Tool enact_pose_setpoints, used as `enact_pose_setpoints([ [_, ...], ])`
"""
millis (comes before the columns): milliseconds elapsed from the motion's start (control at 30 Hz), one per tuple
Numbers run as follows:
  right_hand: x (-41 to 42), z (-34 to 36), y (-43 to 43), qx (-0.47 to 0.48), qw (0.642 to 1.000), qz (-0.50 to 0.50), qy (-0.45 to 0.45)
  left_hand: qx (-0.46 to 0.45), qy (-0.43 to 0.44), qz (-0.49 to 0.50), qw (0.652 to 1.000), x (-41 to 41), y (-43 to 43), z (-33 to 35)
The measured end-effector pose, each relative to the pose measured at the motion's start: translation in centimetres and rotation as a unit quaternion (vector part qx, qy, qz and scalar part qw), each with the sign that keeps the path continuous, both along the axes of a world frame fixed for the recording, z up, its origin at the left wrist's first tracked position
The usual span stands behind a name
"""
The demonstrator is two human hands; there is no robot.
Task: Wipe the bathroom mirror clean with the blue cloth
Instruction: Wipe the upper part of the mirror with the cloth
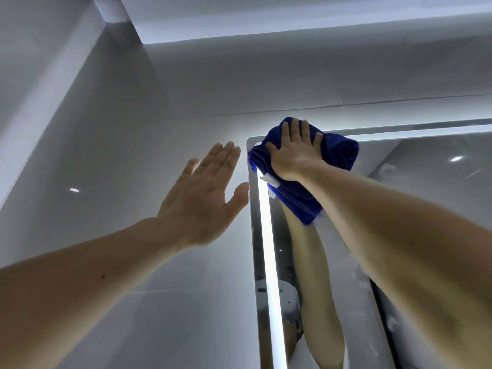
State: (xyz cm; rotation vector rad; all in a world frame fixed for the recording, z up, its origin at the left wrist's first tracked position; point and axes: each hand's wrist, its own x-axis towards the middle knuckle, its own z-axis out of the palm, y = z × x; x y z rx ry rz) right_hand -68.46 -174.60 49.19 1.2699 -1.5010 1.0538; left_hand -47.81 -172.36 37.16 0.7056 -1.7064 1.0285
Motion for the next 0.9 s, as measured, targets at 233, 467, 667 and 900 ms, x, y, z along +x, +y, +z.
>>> enact_pose_setpoints([
  [233, 0.2, -6.7, -0.5, -0.044, 0.998, -0.013, 0.05, 0.017, 0.008, 0.01, 1.0, -0.4, -0.1, -2.0],
  [467, -0.6, -15.1, -1.7, -0.038, 0.994, -0.022, 0.1, 0.029, 0.018, 0.015, 0.999, 0.3, 0.9, -2.3],
  [667, -0.8, -24.3, -0.4, 0.019, 0.988, -0.009, 0.153, 0.04, 0.037, 0.006, 0.999, 0.3, 1.1, -2.4],
  [900, -2.8, -21.9, 0.6, 0.029, 0.981, -0.001, 0.193, 0.06, 0.012, 0.021, 0.998, 0.4, 0.5, -3.6],
])
